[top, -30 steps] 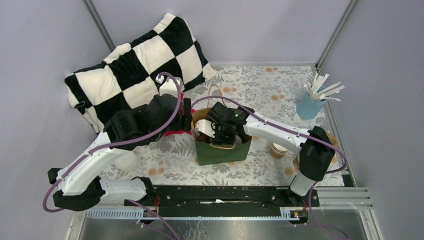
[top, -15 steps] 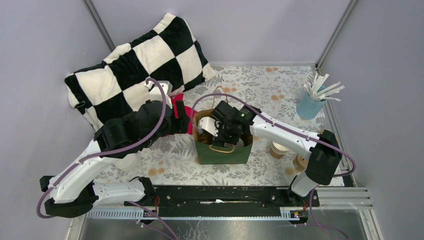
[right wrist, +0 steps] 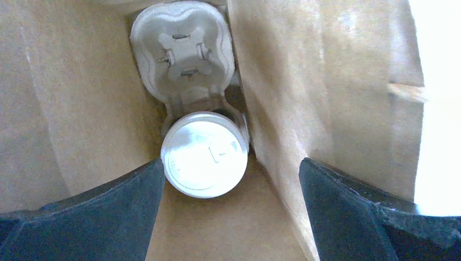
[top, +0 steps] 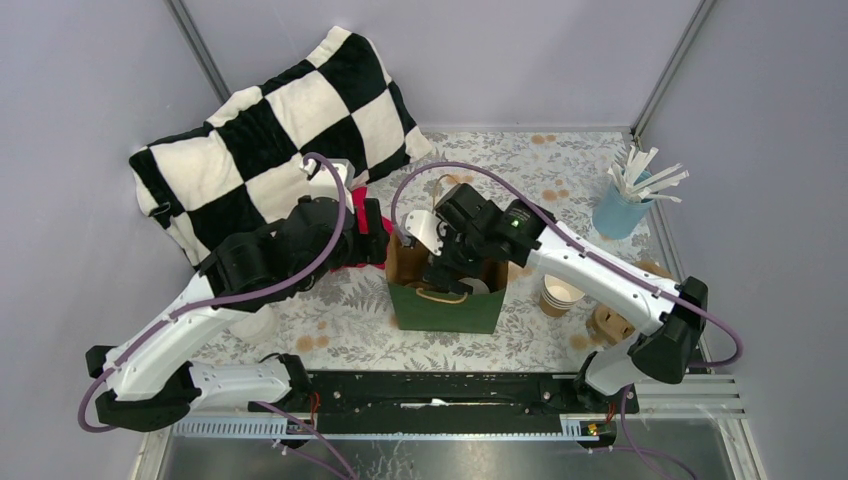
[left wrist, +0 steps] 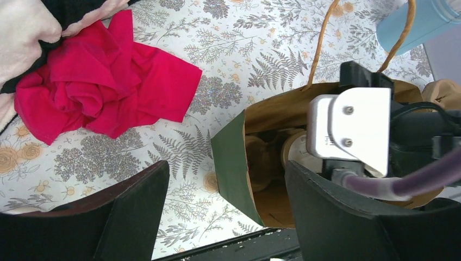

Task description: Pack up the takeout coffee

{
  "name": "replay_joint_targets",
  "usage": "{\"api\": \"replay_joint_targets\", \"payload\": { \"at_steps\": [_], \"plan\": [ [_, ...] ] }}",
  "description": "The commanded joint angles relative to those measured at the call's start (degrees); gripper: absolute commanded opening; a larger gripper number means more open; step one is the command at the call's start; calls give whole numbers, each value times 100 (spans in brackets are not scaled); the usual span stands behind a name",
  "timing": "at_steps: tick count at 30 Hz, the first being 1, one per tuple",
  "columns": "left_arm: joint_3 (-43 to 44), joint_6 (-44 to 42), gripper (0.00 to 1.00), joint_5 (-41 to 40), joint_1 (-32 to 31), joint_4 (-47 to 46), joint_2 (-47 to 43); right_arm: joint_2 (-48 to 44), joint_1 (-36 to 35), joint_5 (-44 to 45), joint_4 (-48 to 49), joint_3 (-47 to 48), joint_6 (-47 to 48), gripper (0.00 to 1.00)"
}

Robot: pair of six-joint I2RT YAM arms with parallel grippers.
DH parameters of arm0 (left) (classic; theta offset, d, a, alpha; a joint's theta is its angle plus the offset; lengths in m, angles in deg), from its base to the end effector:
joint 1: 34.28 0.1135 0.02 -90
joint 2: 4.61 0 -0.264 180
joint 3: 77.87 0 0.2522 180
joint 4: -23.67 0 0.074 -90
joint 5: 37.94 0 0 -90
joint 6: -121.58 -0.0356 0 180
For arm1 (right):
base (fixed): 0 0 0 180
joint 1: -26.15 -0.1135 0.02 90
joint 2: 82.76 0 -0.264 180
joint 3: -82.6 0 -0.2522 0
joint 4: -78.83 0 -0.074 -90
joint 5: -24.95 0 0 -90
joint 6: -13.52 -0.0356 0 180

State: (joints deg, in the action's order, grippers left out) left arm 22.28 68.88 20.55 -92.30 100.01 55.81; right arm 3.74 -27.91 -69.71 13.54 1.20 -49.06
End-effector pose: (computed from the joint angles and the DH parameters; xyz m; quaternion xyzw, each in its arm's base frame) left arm 0.1044 -0.1321 0.4421 0.0346 0.8678 -0.1562 0.4705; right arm 0.1832 0.2576 0.3422 -0.6285 0.7100 0.1102 0.2981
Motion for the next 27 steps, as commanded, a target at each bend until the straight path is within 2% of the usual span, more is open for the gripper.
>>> {"api": "replay_joint_targets", "payload": {
  "at_steps": [1, 8, 16, 19, 22, 25, 27],
  "plan": [
    [205, -189, 83, -22, 25, -290, 46, -263, 15, 168, -276, 372, -259, 100],
    [206, -220, 86, -64, 34, -316, 24, -534, 10, 505, -422, 850, -467, 100],
    [178, -267, 93, -59, 45, -583, 40, -1074, 10, 1832, 26, 1593, -651, 100],
    [211, -357, 94, -49, 45, -670, 91, -1416, 10, 2608, 537, 1518, -778, 100],
    [228, -455, 95, -61, 43, -765, 108, -1647, 57, 3983, 1072, 1473, -1318, 100],
    [272, -577, 96, -75, 45, -830, 124, -1490, 487, 4764, 1081, 1770, -1607, 100],
    [348, -707, 96, -76, 50, -836, 151, -1296, 1502, 4594, 945, 1940, -1929, 100]
  ]
}}
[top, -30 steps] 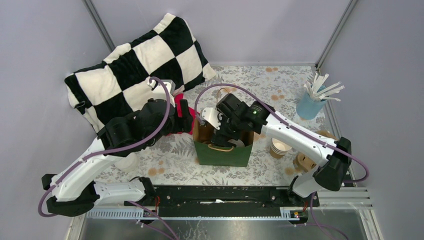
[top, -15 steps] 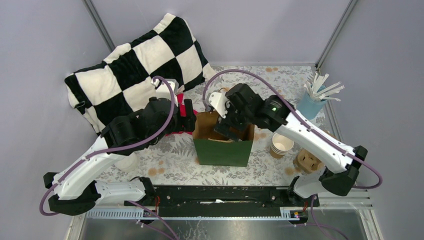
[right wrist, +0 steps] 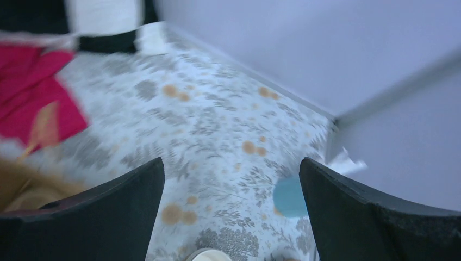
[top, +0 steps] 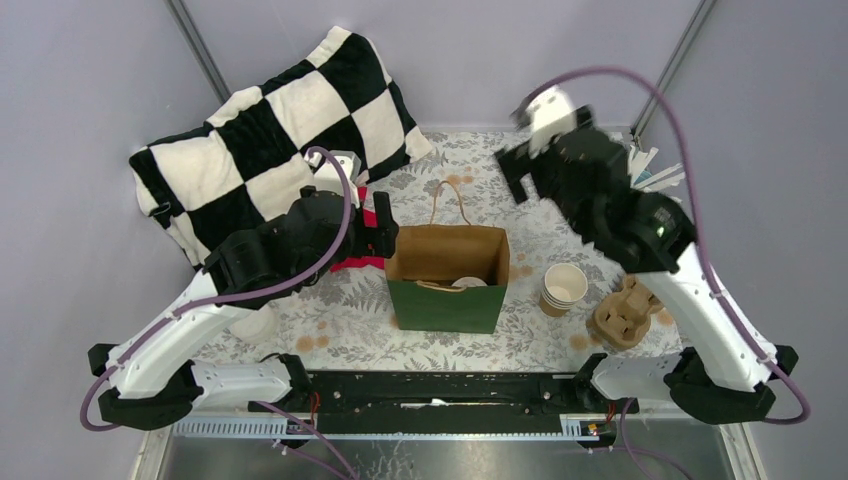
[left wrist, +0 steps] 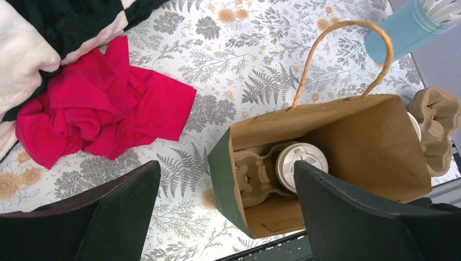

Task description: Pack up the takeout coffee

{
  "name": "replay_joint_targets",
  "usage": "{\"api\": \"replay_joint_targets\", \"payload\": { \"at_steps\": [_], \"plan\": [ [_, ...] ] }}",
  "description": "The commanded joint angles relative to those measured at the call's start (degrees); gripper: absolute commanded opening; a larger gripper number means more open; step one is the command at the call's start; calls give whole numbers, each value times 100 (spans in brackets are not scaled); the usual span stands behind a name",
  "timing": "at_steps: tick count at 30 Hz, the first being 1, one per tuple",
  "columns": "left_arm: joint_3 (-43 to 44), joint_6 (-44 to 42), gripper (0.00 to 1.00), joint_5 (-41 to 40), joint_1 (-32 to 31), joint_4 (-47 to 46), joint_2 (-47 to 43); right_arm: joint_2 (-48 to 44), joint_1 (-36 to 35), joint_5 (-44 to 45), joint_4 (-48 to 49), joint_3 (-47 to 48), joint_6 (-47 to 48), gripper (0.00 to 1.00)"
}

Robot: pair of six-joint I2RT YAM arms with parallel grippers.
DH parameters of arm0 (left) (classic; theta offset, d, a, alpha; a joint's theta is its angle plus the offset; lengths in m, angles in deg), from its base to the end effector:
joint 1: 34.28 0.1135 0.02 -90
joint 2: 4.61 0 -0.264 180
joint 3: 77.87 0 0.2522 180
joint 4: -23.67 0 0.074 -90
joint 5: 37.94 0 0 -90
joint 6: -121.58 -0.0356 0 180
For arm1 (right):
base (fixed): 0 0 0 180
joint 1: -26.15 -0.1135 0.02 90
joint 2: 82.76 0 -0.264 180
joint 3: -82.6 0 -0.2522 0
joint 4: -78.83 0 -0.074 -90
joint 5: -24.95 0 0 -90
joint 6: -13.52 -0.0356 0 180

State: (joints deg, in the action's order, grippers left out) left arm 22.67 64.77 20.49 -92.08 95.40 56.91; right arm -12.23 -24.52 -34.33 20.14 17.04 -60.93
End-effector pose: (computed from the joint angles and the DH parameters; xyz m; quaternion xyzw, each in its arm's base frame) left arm 0.1105 -0.1406 0.4480 0.0526 0.8529 -0.1617 0.4936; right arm 0.1502 0.1547 0.5106 -0.2819 0.7282 -0.0225 0.6244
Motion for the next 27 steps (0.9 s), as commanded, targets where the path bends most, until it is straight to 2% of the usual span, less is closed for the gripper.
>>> {"api": "replay_joint_targets", "payload": {
  "at_steps": [1, 3, 6, 10, 12, 16, 20, 24, 27],
  "plan": [
    [339, -364, 97, -68, 32, -375, 56, 459, 1622, 868, 137, 474, -957, 100],
    [377, -544, 97, -48, 36, -375, 69, 844, 2492, 454, -187, 726, -1330, 100],
    [427, -858, 99, 92, 42, -407, 98, 1578, 3415, -258, -581, 1158, -1763, 100],
    [496, -1414, 99, 385, 50, -458, 192, 2579, 4159, -497, -1044, 1599, -1964, 97],
    [495, -1712, 99, 578, 52, -507, 228, 2886, 4457, -415, -1178, 1638, -2045, 89],
    [313, -2212, 99, 974, 58, -701, 185, 3143, 4567, -153, -1150, 1241, -1718, 64],
    [44, -2297, 99, 869, 70, -914, -31, 3216, 4567, -104, -1038, 904, -1583, 40],
    [-277, -2359, 99, 960, 154, -1051, -327, 3433, 4567, 182, -1020, 929, -1581, 43],
    [-404, -2369, 99, 1024, 199, -1030, -495, 3622, 4571, 333, -1103, 1122, -1576, 38]
  ]
}}
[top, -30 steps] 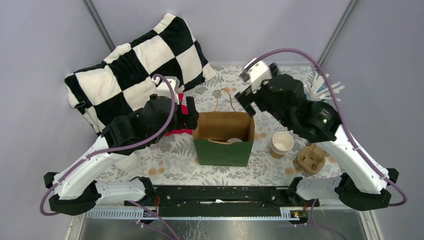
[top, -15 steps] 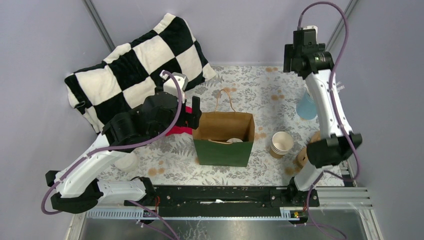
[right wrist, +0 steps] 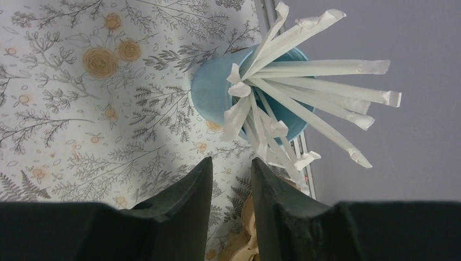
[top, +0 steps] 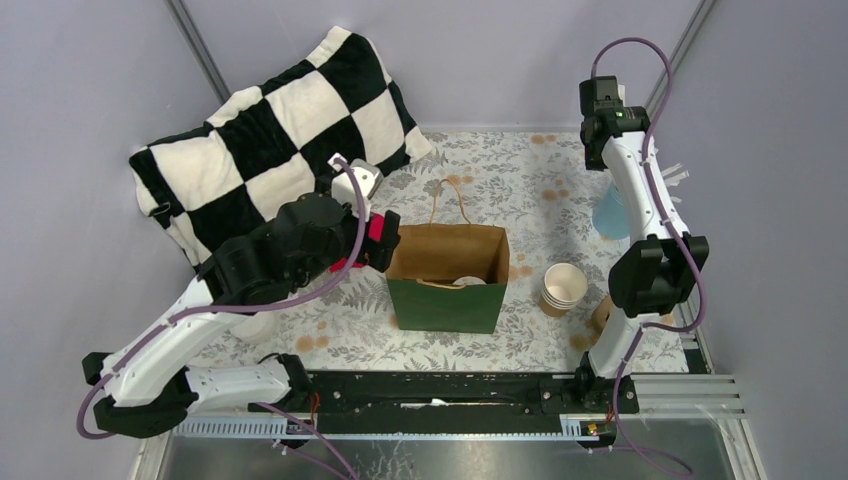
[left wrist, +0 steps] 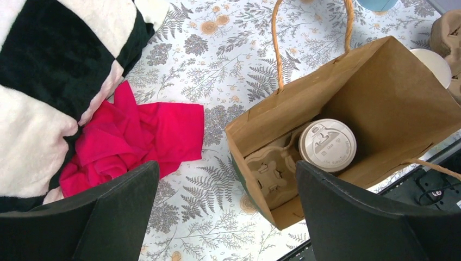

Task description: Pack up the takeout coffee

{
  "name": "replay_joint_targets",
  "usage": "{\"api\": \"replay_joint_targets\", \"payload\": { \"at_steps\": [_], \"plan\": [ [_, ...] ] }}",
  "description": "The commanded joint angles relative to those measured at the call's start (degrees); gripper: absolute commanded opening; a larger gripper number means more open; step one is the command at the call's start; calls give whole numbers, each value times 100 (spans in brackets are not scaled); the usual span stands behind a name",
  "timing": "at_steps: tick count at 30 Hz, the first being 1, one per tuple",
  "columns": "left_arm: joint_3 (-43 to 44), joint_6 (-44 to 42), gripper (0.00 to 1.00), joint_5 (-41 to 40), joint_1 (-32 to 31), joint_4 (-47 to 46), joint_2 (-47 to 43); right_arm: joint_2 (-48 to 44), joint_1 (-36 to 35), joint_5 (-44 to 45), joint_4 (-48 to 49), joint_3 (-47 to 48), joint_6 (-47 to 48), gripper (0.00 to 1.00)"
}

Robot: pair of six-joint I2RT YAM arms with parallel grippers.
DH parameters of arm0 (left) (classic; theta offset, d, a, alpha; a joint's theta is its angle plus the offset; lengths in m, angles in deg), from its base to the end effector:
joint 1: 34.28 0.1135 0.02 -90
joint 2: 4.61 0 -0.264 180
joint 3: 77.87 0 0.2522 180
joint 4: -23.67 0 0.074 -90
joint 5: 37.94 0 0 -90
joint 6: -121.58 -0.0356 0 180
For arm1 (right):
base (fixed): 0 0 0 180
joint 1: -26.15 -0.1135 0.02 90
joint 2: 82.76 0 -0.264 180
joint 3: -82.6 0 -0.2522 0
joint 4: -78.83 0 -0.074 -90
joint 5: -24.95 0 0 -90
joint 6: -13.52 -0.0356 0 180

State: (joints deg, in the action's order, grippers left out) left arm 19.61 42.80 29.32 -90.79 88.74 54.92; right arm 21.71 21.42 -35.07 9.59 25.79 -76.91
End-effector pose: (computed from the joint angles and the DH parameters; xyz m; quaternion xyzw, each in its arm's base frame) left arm 0.1108 -0.1426 0.4474 0.2271 0.8116 -0.1453 0.5183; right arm 0.3916 0.0146 0.3691 0.0532 0.9118 -0.2285 0.3369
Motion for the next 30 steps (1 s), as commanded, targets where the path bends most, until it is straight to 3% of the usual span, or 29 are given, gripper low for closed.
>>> {"api": "replay_joint_targets", "payload": {
  "at_steps": [1, 6, 12, 19, 23, 27, 30],
  "plan": [
    [-139, -177, 99, 142, 82, -359, -345, 263, -23, 446, -57, 258, 19, 38],
    [-279, -225, 99, 107, 122, -367, -513, 388, -25, 361, 3, 147, 174, 44],
    [-326, -200, 99, 103, 135, -377, -556, 494, 34, 473, 179, 244, 267, 41],
    [-280, -204, 99, 83, 140, -341, -524, 587, 70, 382, 137, 346, 242, 31],
    [-270, -208, 99, 92, 136, -345, -484, 575, 95, 442, 155, 332, 235, 19],
    [-256, -217, 99, 109, 135, -349, -461, 595, 111, 517, 184, 359, 240, 16],
    [-244, -227, 99, 111, 148, -337, -452, 595, 114, 555, 143, 412, 219, 7]
  ]
}}
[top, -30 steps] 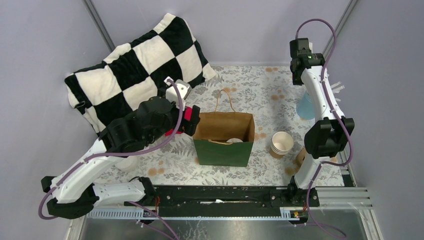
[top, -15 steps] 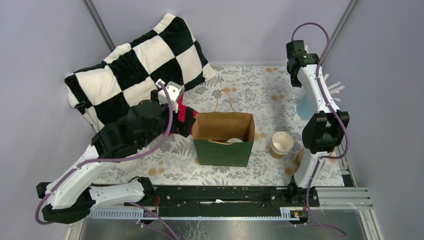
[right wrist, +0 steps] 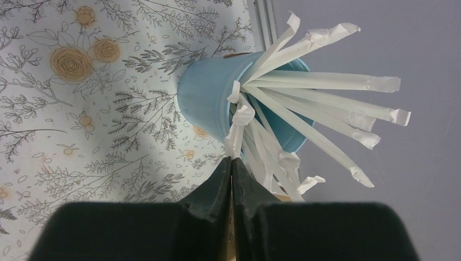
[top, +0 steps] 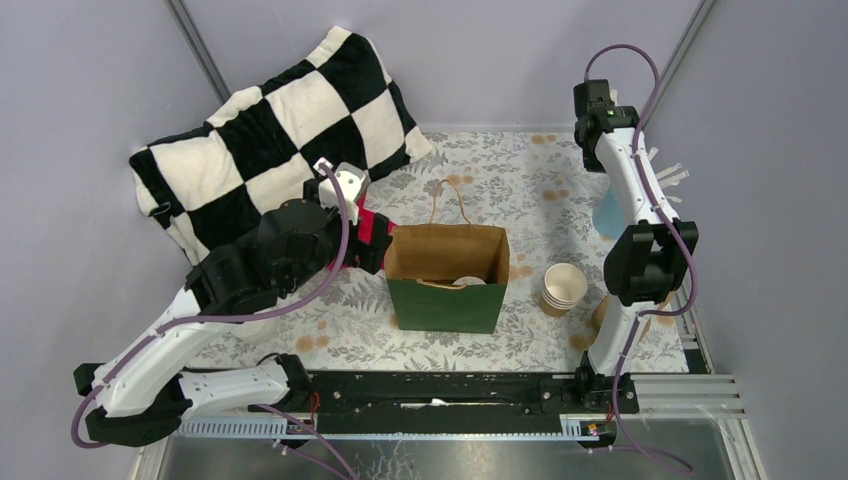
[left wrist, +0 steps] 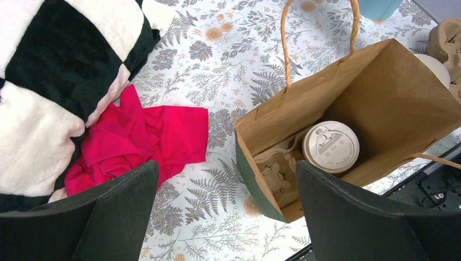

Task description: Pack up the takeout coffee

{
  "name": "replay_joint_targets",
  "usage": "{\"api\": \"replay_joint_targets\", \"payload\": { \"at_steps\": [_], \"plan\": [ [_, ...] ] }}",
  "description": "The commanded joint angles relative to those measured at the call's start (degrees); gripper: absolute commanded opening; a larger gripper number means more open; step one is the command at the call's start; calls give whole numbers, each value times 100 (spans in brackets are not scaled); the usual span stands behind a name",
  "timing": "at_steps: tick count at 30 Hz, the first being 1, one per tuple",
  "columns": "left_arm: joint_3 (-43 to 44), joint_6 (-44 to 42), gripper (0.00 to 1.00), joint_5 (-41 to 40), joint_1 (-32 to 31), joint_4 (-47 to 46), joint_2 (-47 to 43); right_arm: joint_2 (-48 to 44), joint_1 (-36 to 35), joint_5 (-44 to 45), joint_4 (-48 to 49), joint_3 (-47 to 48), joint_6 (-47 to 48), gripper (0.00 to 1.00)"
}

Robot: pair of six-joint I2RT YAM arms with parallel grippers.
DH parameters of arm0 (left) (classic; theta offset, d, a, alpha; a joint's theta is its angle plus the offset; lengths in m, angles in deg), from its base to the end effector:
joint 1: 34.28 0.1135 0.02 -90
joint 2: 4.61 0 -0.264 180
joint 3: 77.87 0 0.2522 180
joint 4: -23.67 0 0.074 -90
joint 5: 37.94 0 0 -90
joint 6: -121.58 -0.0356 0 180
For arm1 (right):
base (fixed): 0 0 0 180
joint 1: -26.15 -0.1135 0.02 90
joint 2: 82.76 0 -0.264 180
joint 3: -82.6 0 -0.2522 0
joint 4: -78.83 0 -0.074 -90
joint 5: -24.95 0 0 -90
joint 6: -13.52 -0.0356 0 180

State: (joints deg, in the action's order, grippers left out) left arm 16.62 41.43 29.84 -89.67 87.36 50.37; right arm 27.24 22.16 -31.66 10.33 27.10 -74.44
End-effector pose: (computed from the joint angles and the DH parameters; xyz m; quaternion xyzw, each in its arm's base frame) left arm 0.1023 -0.1246 0.4463 0.2223 0.8001 -0.1511 0.5362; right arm 0.4158 0.0094 0.3408 0.0407 0.9144 -0.2681 0.3006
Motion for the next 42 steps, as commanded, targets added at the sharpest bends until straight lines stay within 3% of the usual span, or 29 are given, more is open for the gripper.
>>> {"api": "replay_joint_targets", "payload": {
  "at_steps": [1, 5, 16, 23, 34, 42],
  "plan": [
    [58, -88, 99, 59, 34, -195, 4, 28, 39, 245, 69, 282, -29, 5],
    [66, -80, 99, 76, 37, -195, 36, -132, 43, 269, -5, 300, -44, 0],
    [11, -43, 99, 203, 52, -269, 83, -733, 40, 319, -433, 410, -169, 0],
    [-40, -45, 99, 268, 69, -274, 40, -838, 39, 194, -195, 410, -39, 0],
    [-97, -76, 99, 119, 84, -268, -8, -832, 32, -141, -1029, 1370, -615, 0],
    [103, -78, 99, 67, 110, -318, 237, -1356, 23, -305, -1188, 1731, -885, 0]
  ]
}}
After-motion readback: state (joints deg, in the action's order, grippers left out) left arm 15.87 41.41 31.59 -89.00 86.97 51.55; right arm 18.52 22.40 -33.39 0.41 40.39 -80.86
